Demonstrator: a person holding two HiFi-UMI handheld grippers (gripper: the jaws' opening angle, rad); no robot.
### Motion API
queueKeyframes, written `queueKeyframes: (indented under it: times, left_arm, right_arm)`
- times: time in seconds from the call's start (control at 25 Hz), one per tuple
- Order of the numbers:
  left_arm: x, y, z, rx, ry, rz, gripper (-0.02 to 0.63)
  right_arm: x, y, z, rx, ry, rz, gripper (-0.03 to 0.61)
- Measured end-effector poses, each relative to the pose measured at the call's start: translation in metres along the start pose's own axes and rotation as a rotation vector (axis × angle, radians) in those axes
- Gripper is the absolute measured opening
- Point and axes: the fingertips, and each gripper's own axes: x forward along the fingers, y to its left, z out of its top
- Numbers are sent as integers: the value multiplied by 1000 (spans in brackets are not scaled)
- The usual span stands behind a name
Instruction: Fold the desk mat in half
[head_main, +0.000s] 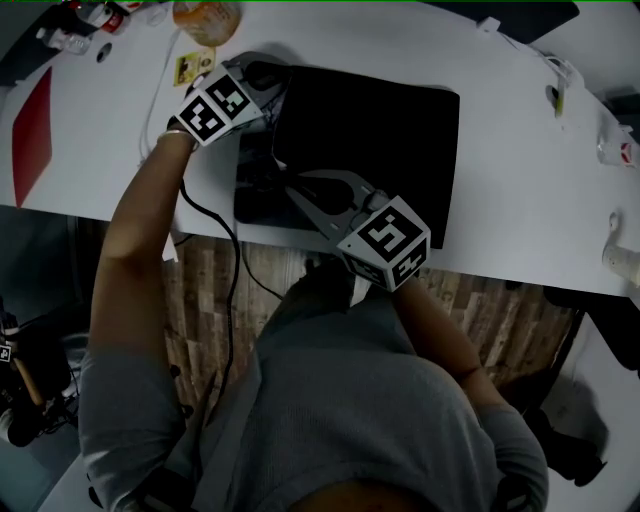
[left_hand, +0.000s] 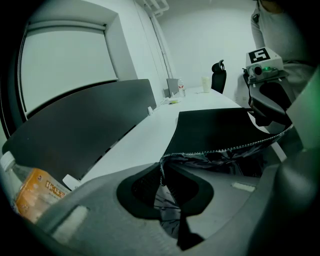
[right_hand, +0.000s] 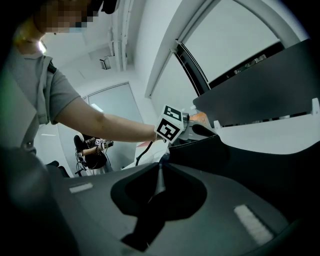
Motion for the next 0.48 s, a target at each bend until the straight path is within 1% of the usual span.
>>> queueKeyframes:
  times: [0.32, 0.48]
  left_arm:
    - [-15, 6, -18, -7, 13, 22, 38]
    - [-20, 6, -27, -11, 19, 30, 38]
  right_arm:
    - [25, 11, -2, -10, 24, 29, 28]
    - [35, 16, -5, -37, 46, 24, 29]
